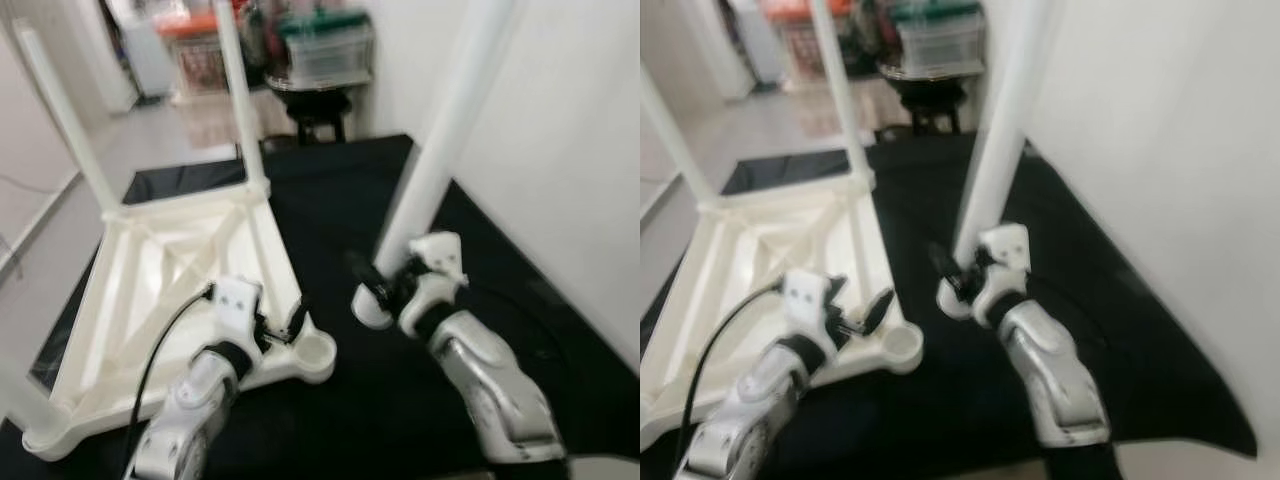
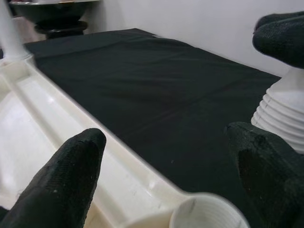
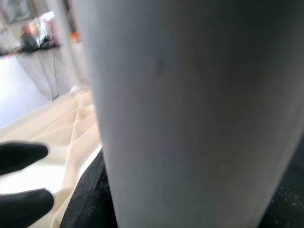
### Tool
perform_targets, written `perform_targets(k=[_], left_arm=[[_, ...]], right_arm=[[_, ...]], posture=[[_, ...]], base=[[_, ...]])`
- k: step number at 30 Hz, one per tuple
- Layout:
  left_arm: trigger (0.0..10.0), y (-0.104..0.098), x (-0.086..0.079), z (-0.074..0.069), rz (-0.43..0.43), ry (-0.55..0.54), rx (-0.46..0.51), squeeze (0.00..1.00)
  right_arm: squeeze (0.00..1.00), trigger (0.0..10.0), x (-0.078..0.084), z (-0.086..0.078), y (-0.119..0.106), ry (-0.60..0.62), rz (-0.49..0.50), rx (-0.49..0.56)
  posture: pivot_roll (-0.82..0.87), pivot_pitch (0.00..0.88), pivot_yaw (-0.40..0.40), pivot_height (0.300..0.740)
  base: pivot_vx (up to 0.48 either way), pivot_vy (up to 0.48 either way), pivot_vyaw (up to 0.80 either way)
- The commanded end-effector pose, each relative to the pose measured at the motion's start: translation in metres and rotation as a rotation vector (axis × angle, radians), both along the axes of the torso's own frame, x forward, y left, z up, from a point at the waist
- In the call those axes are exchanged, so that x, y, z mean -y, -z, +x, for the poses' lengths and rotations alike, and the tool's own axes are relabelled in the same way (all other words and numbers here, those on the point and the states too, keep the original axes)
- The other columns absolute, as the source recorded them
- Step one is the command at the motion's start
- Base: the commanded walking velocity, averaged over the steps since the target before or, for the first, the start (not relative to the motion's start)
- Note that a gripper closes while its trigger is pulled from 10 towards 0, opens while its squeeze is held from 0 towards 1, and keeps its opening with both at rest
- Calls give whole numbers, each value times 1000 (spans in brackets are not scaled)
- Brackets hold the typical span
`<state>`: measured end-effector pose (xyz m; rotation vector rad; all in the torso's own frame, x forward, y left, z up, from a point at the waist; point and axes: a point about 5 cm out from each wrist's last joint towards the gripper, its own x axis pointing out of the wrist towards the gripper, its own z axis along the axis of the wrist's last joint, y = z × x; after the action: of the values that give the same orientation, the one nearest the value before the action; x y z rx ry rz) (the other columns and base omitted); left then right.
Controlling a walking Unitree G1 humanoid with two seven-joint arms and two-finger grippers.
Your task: Building children table
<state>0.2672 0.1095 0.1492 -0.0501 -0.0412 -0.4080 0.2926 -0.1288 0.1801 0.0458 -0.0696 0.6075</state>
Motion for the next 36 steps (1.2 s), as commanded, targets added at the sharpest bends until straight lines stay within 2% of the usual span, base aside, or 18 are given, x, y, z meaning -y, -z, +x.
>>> perform_targets(k=[1, 7, 13, 16, 20, 24, 30, 36], left_arm=[[10000, 10, -10, -6, 70, -11, -39, 0], [10000, 12, -6, -14, 85, 56, -57, 0], [10000, 15, 0, -22, 97, 114, -76, 0], [10000, 13, 7, -26, 94, 182, -81, 0], [10000, 13, 11, -29, 98, 227, -94, 0], [10000, 13, 12, -30, 82, 225, -97, 0], [10000, 14, 16, -32, 53, 244, -122, 0], [10000, 15, 17, -34, 41, 259, -134, 0]], right_arm=[[0, 10000, -19, -10, -7, -182, 2, 35], [0, 10000, -17, -15, -6, -263, -20, 30], [0, 10000, -10, -15, -4, -279, -32, 18], [0, 10000, -4, -7, -1, -218, -55, 4], [0, 10000, -1, -5, -2, -205, -59, 3], [0, 10000, 2, -4, -3, -203, -58, 2], [0, 10000, 6, -6, -2, -233, -66, -9], [0, 10000, 3, -10, -1, -275, -67, -17]], posture=[[-72, 0, 5, 740], [-70, 0, 3, 740], [-66, 0, -2, 740], [-63, 0, -9, 740], [-65, 0, -9, 740], [-72, 0, -9, 740], [-84, 5, -18, 740], [-86, 20, -13, 740]], base=[[0, 0, 800], [0, 0, 800], [0, 0, 800], [0, 0, 0], [0, -352, 0], [0, -469, 0], [0, 0, 0], [0, 0, 0]])
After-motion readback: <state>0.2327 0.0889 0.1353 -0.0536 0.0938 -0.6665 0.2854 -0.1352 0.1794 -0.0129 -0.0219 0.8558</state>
